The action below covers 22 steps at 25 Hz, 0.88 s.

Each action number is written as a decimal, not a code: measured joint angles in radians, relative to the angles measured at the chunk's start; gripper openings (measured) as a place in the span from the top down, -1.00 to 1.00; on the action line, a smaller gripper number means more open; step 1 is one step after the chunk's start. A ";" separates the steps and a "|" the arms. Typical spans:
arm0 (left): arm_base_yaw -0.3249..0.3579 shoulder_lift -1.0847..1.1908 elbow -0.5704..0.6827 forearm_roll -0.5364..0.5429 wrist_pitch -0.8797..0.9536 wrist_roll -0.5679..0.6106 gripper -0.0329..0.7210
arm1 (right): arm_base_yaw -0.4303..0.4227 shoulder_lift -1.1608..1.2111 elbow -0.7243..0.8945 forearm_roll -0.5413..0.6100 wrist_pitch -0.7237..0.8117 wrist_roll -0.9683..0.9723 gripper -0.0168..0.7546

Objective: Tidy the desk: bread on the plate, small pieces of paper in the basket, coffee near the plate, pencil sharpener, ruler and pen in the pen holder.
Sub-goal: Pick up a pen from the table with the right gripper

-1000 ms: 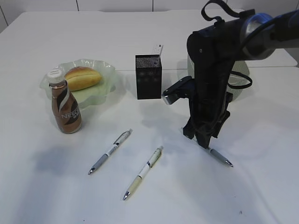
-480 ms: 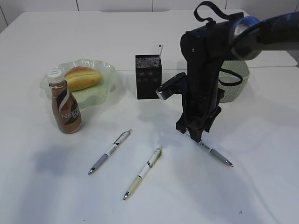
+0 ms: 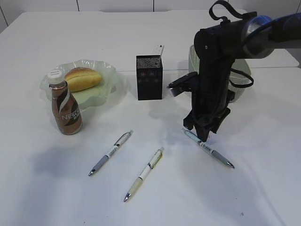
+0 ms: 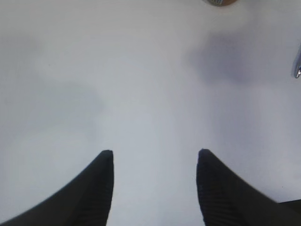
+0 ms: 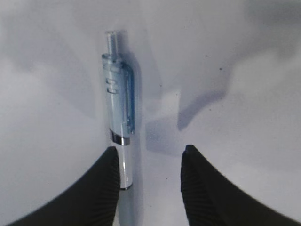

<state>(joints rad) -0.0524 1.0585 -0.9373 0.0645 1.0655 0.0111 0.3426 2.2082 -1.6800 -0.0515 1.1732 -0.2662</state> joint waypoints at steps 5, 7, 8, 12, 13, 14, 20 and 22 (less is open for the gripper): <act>0.000 0.000 0.000 0.000 0.000 0.000 -0.13 | 0.000 0.006 0.000 0.040 0.000 0.002 0.04; 0.000 0.000 0.000 0.000 0.000 0.000 -0.13 | 0.000 0.006 0.000 0.040 0.000 0.002 0.04; 0.000 0.000 0.000 0.000 0.000 0.000 -0.13 | 0.000 0.006 0.000 0.052 0.000 0.002 0.04; 0.000 0.000 0.000 0.002 0.000 0.000 -0.13 | 0.000 0.012 0.000 0.052 0.002 0.002 0.04; 0.000 0.000 0.000 0.002 0.000 0.000 -0.13 | 0.000 0.017 0.000 0.052 0.007 0.002 0.04; 0.000 0.000 0.000 0.002 0.000 0.000 -0.13 | 0.000 0.026 0.000 0.052 0.019 0.002 0.04; 0.000 0.000 0.000 0.005 0.000 0.000 -0.13 | 0.000 0.029 0.000 0.061 0.026 0.002 0.04; 0.000 0.000 0.000 0.007 0.000 0.000 -0.13 | 0.000 0.032 0.000 0.061 0.026 0.002 0.04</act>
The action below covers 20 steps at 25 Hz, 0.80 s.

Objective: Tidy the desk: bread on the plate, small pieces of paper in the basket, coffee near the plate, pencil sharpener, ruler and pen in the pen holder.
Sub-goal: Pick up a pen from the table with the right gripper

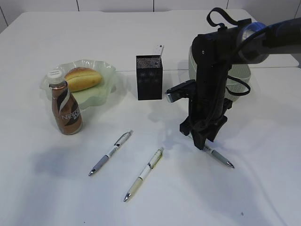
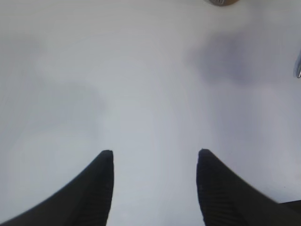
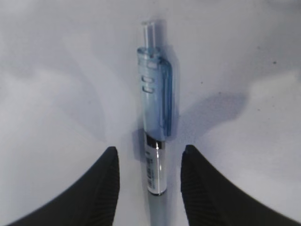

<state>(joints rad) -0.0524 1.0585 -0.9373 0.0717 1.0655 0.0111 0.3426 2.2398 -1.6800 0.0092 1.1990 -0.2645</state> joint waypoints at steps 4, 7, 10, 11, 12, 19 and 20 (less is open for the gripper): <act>0.000 0.000 0.000 0.002 0.000 0.000 -0.13 | 0.000 0.011 0.000 0.002 0.001 0.000 0.04; 0.000 0.000 0.000 0.004 0.000 0.000 -0.13 | 0.000 0.022 0.000 0.004 0.002 0.000 0.04; 0.000 0.000 0.000 0.006 0.000 0.000 -0.13 | 0.000 0.022 0.000 0.007 0.002 0.000 0.04; 0.000 0.000 0.000 0.006 0.000 0.000 -0.13 | 0.000 0.022 0.000 0.010 0.002 0.000 0.04; 0.000 0.000 0.000 0.006 0.000 0.000 -0.13 | 0.000 0.022 0.000 0.010 0.002 0.000 0.04; 0.000 0.000 0.000 0.008 0.000 0.000 -0.13 | 0.000 0.022 0.000 0.013 -0.004 0.000 0.21; 0.000 0.000 0.000 0.008 0.000 0.000 -0.13 | 0.000 0.022 0.000 0.013 -0.004 0.000 0.22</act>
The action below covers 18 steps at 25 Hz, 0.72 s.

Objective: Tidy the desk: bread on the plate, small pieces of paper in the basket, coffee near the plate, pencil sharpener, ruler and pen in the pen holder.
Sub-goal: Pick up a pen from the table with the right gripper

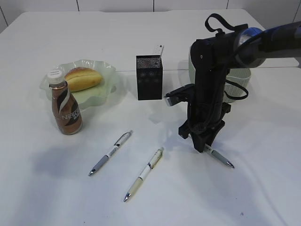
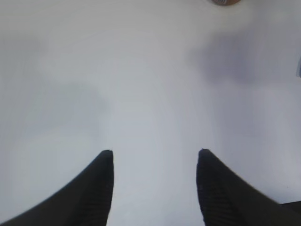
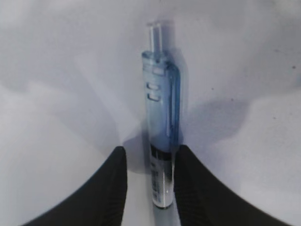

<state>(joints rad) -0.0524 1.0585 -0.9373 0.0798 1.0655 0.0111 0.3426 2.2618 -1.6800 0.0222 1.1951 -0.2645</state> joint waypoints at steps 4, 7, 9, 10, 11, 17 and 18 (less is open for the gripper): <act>0.000 0.000 0.000 0.000 0.000 0.000 -0.13 | 0.000 0.000 0.000 0.000 -0.001 0.000 0.25; 0.000 0.000 0.000 0.000 -0.002 0.000 -0.13 | 0.000 0.011 -0.003 0.000 0.003 0.000 0.26; 0.000 0.000 0.000 0.000 -0.002 0.000 -0.13 | 0.000 0.011 -0.005 -0.002 0.005 0.000 0.26; 0.000 0.000 0.000 0.002 -0.002 0.000 -0.13 | 0.000 0.011 -0.005 -0.002 0.005 0.000 0.26; 0.000 0.000 0.000 0.004 -0.002 0.000 -0.13 | 0.000 0.013 -0.007 -0.002 0.005 0.000 0.26; 0.000 0.000 0.000 0.024 -0.002 0.000 -0.13 | 0.000 0.013 -0.009 -0.002 0.007 0.000 0.26; 0.000 0.000 0.000 0.024 -0.002 0.000 -0.13 | 0.000 0.013 -0.009 -0.002 0.007 0.000 0.26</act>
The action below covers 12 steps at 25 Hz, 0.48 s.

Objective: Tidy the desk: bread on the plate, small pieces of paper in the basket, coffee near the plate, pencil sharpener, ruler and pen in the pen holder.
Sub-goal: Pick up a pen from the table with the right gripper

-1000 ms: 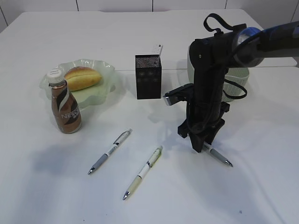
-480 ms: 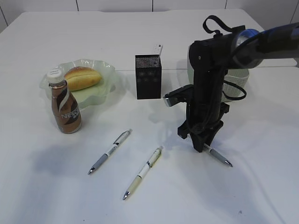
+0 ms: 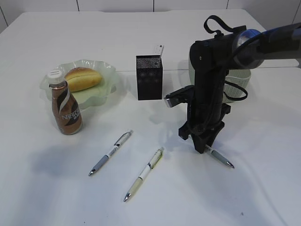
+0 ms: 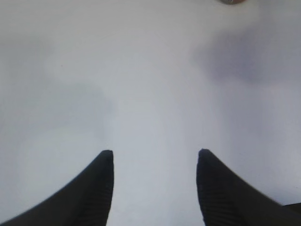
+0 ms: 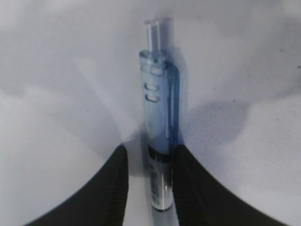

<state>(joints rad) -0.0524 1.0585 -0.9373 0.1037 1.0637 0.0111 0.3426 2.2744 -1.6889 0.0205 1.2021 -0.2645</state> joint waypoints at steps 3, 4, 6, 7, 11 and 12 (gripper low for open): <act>0.000 0.000 0.000 0.000 0.000 0.000 -0.13 | 0.000 0.000 0.000 0.000 0.000 0.000 0.30; 0.000 0.000 0.000 0.000 0.000 0.000 -0.13 | 0.000 0.000 0.000 -0.002 0.000 0.000 0.37; 0.000 0.000 0.000 0.000 0.000 0.000 -0.13 | 0.000 0.000 0.000 -0.002 0.000 0.000 0.46; 0.000 0.000 0.000 0.000 0.000 0.000 -0.13 | 0.000 0.000 0.000 -0.002 0.000 0.000 0.51; 0.000 0.000 0.000 0.000 0.000 0.000 -0.13 | 0.000 0.000 0.000 -0.002 0.000 0.000 0.65; 0.000 0.000 0.000 0.000 0.000 0.000 -0.13 | 0.000 0.000 0.000 -0.002 0.000 0.000 0.66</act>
<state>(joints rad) -0.0524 1.0585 -0.9373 0.1037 1.0637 0.0111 0.3426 2.2744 -1.6889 0.0187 1.2021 -0.2645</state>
